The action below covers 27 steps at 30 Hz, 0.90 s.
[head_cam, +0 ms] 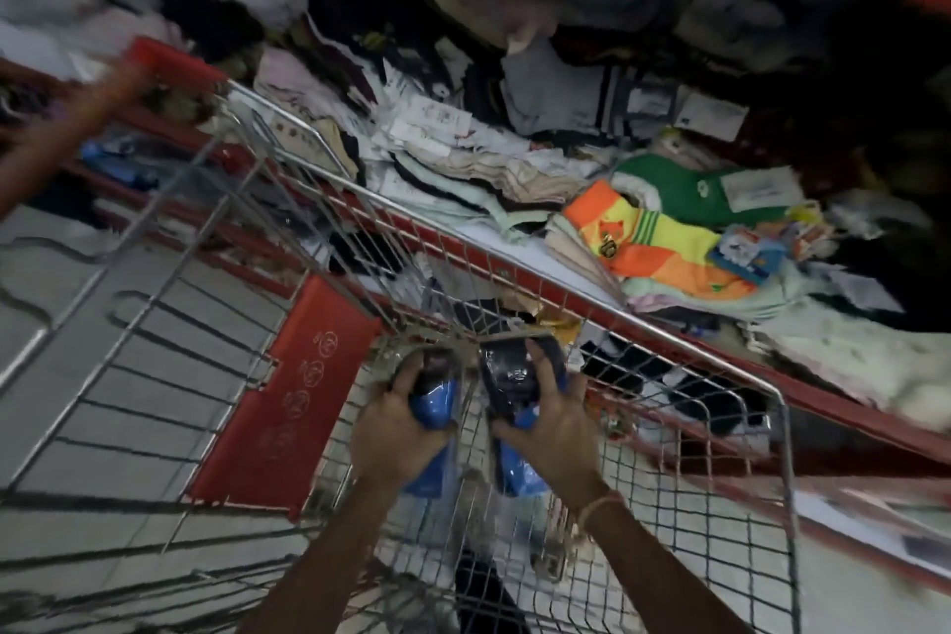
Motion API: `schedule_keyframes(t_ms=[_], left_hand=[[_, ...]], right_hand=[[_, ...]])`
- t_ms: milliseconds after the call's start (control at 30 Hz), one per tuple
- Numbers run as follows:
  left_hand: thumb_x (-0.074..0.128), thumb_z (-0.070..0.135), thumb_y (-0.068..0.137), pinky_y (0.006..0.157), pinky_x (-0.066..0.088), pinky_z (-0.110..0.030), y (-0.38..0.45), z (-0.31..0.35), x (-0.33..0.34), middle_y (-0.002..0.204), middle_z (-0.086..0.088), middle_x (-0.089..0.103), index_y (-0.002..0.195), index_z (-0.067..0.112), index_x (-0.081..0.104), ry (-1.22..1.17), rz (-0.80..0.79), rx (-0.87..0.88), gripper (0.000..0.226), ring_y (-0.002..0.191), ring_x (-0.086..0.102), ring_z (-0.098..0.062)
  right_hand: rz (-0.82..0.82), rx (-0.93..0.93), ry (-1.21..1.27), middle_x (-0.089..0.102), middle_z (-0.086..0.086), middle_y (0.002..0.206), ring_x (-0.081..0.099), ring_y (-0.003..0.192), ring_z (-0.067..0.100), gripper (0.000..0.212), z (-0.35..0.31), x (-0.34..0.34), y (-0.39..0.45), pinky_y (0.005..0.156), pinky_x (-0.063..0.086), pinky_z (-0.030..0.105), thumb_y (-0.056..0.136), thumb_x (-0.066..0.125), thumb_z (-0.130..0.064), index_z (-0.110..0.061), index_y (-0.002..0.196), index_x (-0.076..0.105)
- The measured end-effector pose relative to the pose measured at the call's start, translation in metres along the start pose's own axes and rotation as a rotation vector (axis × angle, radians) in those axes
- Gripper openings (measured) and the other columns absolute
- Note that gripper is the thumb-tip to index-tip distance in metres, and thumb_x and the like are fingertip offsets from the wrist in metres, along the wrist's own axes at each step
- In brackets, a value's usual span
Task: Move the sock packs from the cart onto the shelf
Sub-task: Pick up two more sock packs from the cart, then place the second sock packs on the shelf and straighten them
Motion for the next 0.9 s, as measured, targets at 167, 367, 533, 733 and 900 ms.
schedule_keyframes(t_ms=[167,367,533,733,900], left_hand=[[0.076,0.047,0.063,0.067,0.047,-0.028,-0.021,0.053,-0.069,0.117,-0.012,0.056,0.143,0.045,0.025,0.018,0.139,0.125,0.095,0.093,0.064,-0.031],[0.071,0.057,0.064,0.072,0.056,-0.036,-0.042,0.115,-0.135,0.131,-0.007,0.049,0.141,0.048,0.026,-0.088,0.291,0.328,0.09,0.103,0.061,-0.029],[0.067,0.061,0.064,0.072,0.058,-0.037,-0.054,0.17,-0.19,0.141,-0.007,0.044,0.141,0.052,0.022,-0.135,0.437,0.471,0.09,0.096,0.066,-0.028],[0.075,0.051,0.064,0.069,0.053,-0.033,-0.069,0.247,-0.258,0.133,-0.002,0.049,0.14,0.05,0.028,-0.23,0.616,0.639,0.089,0.096,0.064,-0.023],[0.074,0.055,0.065,0.069,0.055,-0.033,-0.081,0.314,-0.306,0.129,-0.001,0.05,0.141,0.047,0.029,-0.309,0.727,0.774,0.089,0.088,0.066,-0.019]], right_hand=[[0.155,-0.096,0.063,0.03,0.021,0.142,0.062,0.096,0.036,0.101,-0.044,-0.072,-0.025,0.071,0.057,0.037,0.07,0.078,-0.046,-0.041,0.149,0.015],[0.403,-0.238,0.122,0.037,0.01,0.13,0.06,0.08,0.028,0.099,-0.089,-0.159,-0.057,0.063,0.057,0.035,0.069,0.075,-0.051,-0.053,0.144,0.01],[0.587,-0.301,0.109,0.034,0.011,0.134,0.05,0.056,0.016,0.099,-0.118,-0.234,-0.081,0.049,0.042,0.023,0.073,0.074,-0.051,-0.057,0.143,0.005],[0.82,-0.406,0.184,0.035,0.006,0.133,0.048,0.057,0.007,0.096,-0.148,-0.32,-0.1,0.045,0.04,0.014,0.072,0.077,-0.048,-0.058,0.142,0.011],[1.003,-0.479,0.24,0.033,0.005,0.135,0.061,0.084,0.017,0.093,-0.171,-0.385,-0.104,0.059,0.048,0.013,0.076,0.075,-0.047,-0.057,0.143,0.01]])
Point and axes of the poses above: each hand's wrist, its own y-axis towards the middle knuckle, its own x-axis out of the palm, z = x × y, the point moved 7 cm from there along y, towards the middle knuckle
